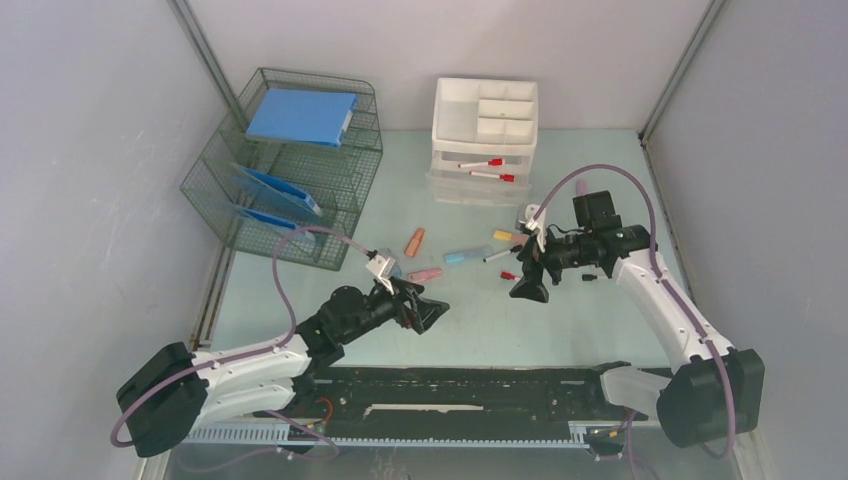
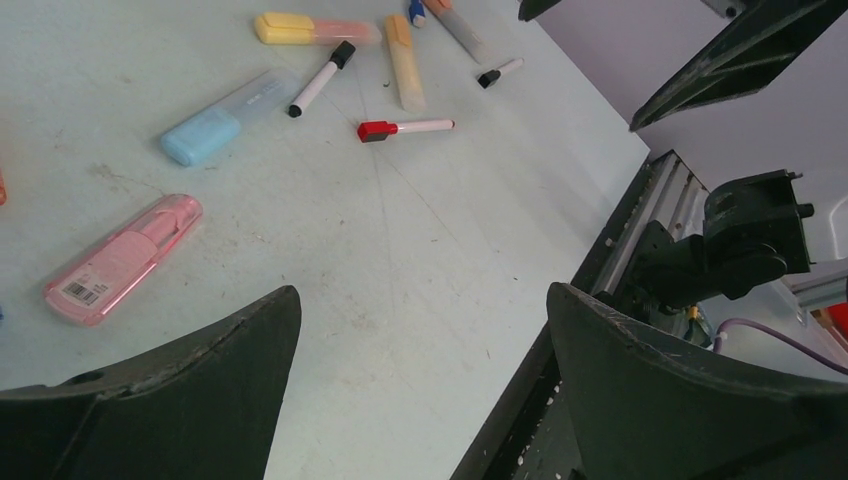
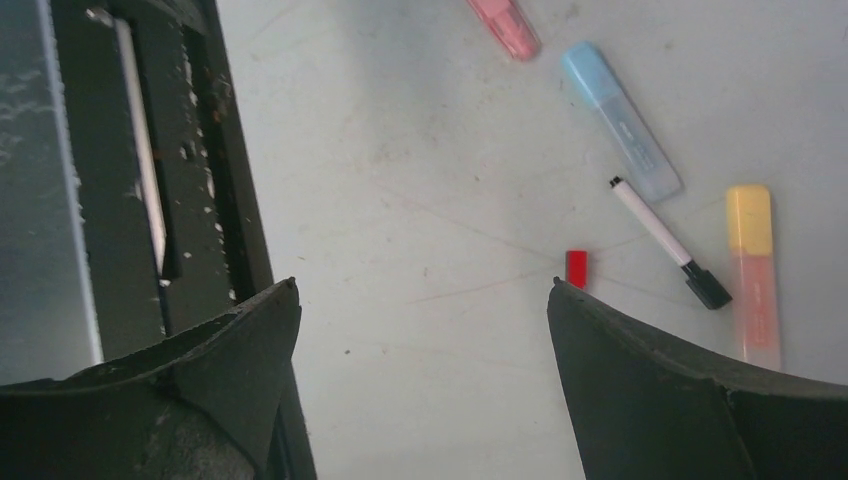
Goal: Organize the desk
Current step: Pick up the stationery from the center of the board.
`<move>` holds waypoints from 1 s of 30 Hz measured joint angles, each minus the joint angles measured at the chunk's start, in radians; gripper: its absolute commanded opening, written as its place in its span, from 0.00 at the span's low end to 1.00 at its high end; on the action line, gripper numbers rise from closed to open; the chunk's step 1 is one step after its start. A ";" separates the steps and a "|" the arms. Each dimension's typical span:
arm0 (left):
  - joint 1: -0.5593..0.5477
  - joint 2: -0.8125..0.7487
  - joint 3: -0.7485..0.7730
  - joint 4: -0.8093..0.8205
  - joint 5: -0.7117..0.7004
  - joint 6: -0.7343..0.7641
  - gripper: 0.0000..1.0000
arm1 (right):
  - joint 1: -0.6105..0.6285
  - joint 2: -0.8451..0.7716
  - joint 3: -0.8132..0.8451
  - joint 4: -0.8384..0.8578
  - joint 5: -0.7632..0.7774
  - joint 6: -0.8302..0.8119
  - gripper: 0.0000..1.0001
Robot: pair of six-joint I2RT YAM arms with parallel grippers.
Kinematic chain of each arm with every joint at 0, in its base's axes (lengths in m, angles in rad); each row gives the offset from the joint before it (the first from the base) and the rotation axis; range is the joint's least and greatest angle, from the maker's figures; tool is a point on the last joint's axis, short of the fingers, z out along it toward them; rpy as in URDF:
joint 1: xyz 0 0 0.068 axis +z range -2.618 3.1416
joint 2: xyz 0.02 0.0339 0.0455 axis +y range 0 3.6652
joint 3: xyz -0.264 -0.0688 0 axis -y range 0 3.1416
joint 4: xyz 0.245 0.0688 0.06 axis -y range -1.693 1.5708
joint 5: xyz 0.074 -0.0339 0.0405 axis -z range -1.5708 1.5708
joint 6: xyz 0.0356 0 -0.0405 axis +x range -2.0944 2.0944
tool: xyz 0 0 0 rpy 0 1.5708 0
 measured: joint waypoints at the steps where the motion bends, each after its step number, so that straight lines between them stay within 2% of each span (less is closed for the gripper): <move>1: 0.000 0.006 0.005 0.000 -0.004 0.000 1.00 | -0.001 -0.005 -0.014 0.014 0.011 -0.008 1.00; 8: 0.000 0.035 0.040 0.008 -0.026 -0.001 1.00 | -0.003 -0.016 -0.093 0.082 0.103 -0.058 1.00; 24: 0.000 0.060 0.043 0.011 -0.105 -0.028 1.00 | 0.012 0.034 -0.106 0.138 0.254 -0.101 1.00; 30: 0.001 0.070 0.043 0.012 -0.137 -0.037 1.00 | 0.075 0.106 -0.107 0.162 0.359 -0.100 0.96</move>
